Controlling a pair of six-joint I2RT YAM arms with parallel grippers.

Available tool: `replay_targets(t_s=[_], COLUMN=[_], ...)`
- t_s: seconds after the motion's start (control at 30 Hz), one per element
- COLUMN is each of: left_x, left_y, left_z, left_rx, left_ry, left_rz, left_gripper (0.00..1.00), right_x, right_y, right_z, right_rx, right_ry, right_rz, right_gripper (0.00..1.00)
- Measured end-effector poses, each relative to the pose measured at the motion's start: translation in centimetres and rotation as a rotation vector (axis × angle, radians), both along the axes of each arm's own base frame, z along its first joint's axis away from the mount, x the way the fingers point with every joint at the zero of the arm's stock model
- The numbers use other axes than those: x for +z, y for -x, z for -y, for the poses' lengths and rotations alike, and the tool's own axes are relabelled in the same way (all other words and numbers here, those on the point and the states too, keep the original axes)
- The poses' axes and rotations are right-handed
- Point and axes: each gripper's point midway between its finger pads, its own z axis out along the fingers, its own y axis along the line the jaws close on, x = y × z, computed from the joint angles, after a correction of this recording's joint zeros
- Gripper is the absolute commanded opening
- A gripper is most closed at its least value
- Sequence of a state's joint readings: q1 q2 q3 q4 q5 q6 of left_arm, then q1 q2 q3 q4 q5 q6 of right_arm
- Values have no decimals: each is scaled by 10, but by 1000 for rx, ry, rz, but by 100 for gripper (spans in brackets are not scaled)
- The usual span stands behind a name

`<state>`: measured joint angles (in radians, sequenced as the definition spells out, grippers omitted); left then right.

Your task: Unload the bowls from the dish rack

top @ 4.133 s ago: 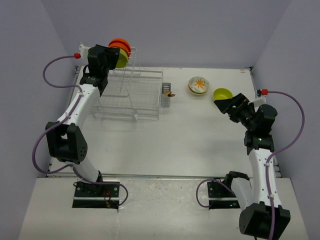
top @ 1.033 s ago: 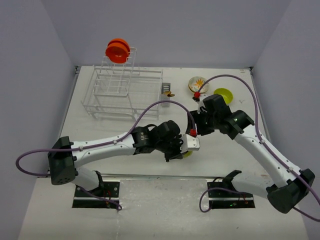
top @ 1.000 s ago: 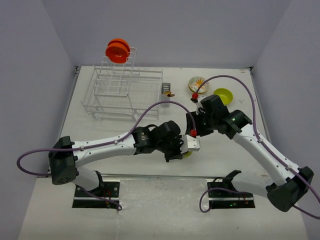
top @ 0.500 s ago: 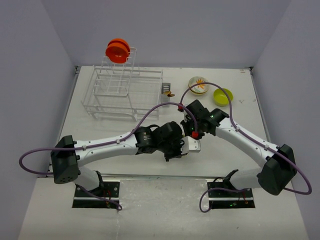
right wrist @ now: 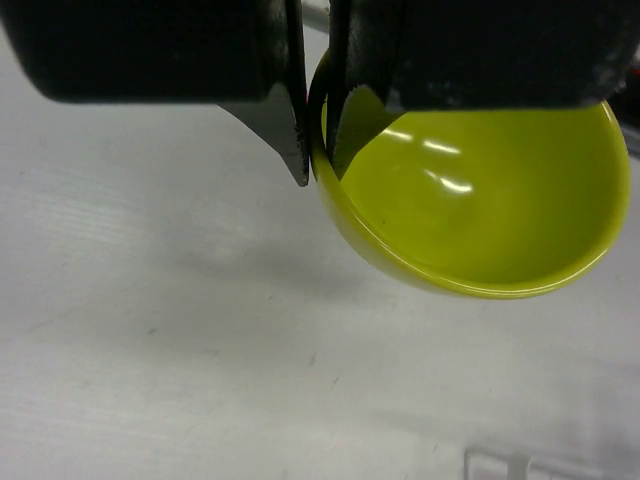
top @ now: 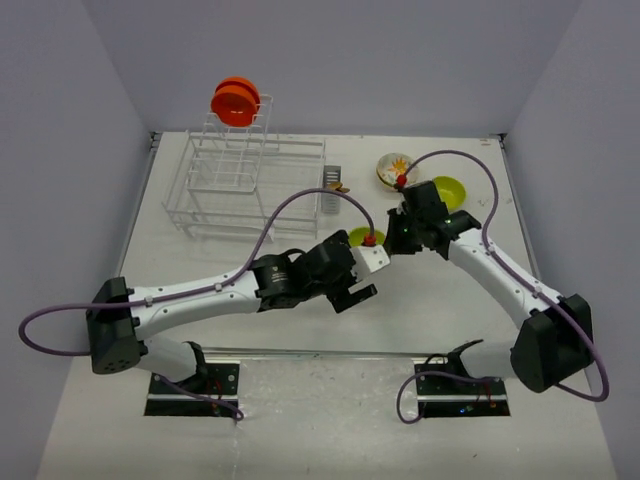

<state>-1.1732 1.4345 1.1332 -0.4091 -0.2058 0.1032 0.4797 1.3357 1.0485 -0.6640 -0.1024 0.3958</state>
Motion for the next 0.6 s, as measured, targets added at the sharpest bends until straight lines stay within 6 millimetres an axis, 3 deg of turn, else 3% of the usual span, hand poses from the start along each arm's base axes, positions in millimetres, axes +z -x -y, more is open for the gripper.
replay_targets(t_s=[0.23, 0.33, 0.47, 0.6], left_x=[48, 72, 106, 112], left_y=[-18, -15, -2, 5], left_z=[-58, -93, -148, -198], left_rx=[403, 557, 693, 780], left_ry=[135, 230, 407, 504], left_rz=[46, 39, 46, 95], left_gripper=[100, 100, 100, 100], right_x=[23, 37, 39, 32], right_y=[-68, -90, -112, -145], right_z=[99, 140, 199, 233], right_rx=[-511, -698, -929, -1048], right_ry=[-138, -181, -180, -141], right_rz=[144, 218, 252, 236], right_gripper=[0, 0, 0, 0])
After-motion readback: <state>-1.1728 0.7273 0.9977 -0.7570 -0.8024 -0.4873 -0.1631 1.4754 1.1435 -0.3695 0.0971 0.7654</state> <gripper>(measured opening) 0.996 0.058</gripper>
